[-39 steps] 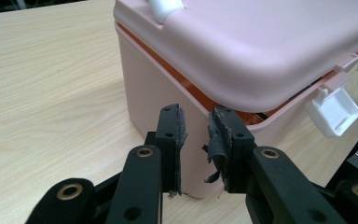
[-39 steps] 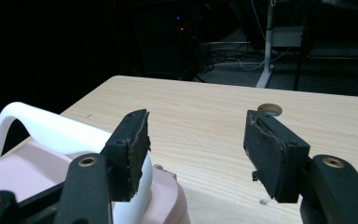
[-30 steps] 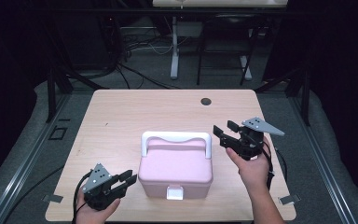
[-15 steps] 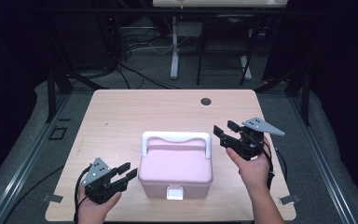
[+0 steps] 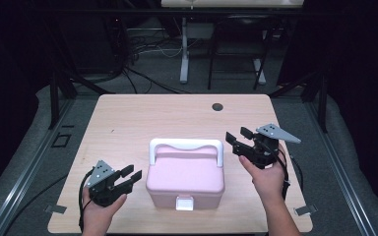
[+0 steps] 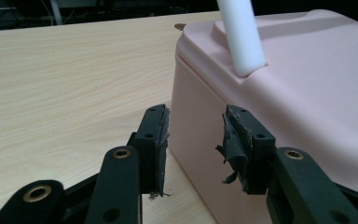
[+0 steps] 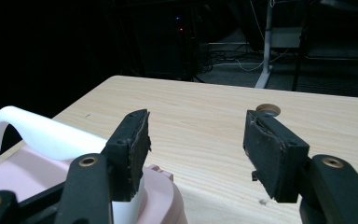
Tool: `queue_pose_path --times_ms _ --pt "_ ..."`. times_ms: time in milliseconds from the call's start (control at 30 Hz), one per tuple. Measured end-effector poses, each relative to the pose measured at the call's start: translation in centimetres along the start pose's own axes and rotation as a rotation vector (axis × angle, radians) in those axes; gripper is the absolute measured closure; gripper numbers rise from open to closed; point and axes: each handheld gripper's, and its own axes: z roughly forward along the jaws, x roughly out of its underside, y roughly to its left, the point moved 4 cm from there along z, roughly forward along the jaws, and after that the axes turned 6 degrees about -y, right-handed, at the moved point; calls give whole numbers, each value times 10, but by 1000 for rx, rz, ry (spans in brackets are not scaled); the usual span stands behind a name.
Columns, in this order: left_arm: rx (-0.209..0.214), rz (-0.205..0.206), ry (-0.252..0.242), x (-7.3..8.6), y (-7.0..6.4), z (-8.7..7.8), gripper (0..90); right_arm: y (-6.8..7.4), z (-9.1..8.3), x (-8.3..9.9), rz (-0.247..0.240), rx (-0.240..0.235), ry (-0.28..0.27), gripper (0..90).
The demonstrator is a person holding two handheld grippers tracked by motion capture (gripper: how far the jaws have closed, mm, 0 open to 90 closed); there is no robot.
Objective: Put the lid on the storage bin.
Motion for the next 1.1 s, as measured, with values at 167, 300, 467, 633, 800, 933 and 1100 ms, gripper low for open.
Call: queue_pose_path --times_ms 167,300,467,633,800,933,1100 --pt "-12 -6 8 6 5 2 577 0 1 1 -2 0 4 404" --pt "-18 -14 10 11 8 2 573 0 1 1 -2 -1 3 404" --pt "-22 -28 19 16 11 3 574 0 2 2 2 -3 7 404" --pt "-28 -43 29 21 15 3 574 0 2 3 1 -4 9 404" --pt "-38 -51 50 27 19 3 574 0 2 3 2 -4 10 404" --pt "-37 -53 51 29 19 5 575 0 2 2 3 -5 7 404" --pt "-45 -55 69 33 23 8 575 0 1 2 1 -7 3 404"
